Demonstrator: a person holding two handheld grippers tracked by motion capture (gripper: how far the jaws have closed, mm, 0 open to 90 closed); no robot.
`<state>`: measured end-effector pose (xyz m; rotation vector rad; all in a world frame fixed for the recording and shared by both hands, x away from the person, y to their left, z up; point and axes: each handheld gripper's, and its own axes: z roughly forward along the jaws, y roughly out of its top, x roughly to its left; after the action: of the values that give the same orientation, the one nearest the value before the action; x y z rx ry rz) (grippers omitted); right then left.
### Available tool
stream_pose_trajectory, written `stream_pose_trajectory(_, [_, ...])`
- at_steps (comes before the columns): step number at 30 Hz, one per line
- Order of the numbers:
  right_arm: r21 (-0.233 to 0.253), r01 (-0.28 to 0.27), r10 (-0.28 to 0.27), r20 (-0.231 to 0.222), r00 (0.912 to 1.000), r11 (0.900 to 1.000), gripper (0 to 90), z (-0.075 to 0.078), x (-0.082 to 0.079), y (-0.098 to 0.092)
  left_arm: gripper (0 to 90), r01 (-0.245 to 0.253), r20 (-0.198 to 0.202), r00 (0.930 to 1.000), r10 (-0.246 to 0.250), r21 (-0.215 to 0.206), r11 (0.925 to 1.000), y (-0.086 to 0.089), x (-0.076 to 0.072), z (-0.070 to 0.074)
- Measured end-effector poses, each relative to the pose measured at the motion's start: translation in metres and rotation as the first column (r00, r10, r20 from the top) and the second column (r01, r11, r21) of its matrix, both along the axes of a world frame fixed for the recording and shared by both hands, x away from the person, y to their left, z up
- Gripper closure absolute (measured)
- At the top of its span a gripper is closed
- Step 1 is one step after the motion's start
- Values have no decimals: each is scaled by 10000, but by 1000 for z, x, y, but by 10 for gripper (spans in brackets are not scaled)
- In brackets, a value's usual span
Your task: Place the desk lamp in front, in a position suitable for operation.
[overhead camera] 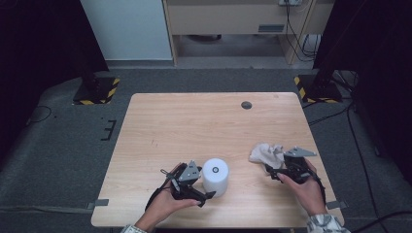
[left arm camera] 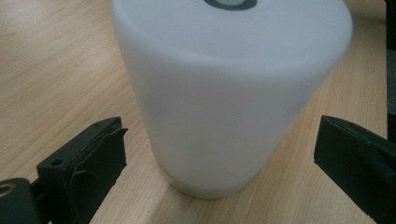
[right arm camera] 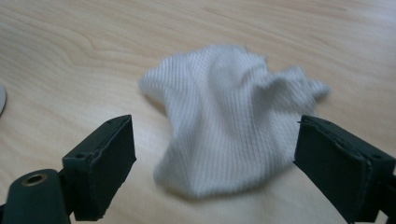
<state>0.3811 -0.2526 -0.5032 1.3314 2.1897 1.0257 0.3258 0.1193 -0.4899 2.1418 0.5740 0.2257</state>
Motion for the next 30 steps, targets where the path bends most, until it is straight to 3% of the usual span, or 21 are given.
stream_pose_trajectory(3, [-518,-46,19,-521,9986,9986,160,-6,23,12,13,25,8,10000,-26,120,9999,3,-5,-1])
stream_pose_trajectory(5, [-615,-118,81,-588,9982,9980,188,-8,25,13,13,29,19,10000,-29,151,9999,6,-6,-1])
stream_pose_trajectory(6, [-811,-96,20,-929,9957,9967,306,-13,30,15,13,-26,4,10000,26,120,9999,8,-7,-2])
stream_pose_trajectory(8, [-1014,-189,95,-928,9956,9947,420,-17,31,16,13,-114,-55,9999,115,33,9999,14,-6,-3])
stream_pose_trajectory(9, [-1014,-189,95,-928,9956,9947,420,-17,31,16,14,-114,-55,9999,115,33,9999,14,-6,-3])
stream_pose_trajectory(13, [-685,-297,240,-824,9963,9972,693,-16,31,15,20,-144,14,9999,144,-110,9998,14,-4,-3])
stream_pose_trajectory(17, [-303,-533,507,-812,9954,9981,784,-12,30,13,22,-122,74,9999,123,-106,9999,11,-4,-4])
stream_pose_trajectory(21, [256,-1000,1014,-588,9931,9947,791,5,21,19,22,-267,125,9996,270,-228,9994,6,-5,-4])
stream_pose_trajectory(22, [399,-1436,1451,-359,9888,9888,791,21,14,27,22,-333,190,9992,338,-272,9991,3,-6,-4])
stream_pose_trajectory(23, [399,-1436,1451,-359,9888,9888,791,21,14,27,22,-333,190,9992,338,-272,9991,3,-6,-4])
stream_pose_trajectory(24, [543,-1800,1810,-154,9834,9822,791,37,8,36,24,-355,273,9990,365,-348,9988,0,-6,-3])
stream_pose_trajectory(27, [681,-2397,2388,216,9708,9684,791,60,-1,49,21,-359,506,9980,383,-481,9982,-5,-9,0])
stream_pose_trajectory(30, [838,-2694,2667,428,9628,9594,791,71,-5,57,20,-448,669,9966,479,-472,9979,-7,-9,1])
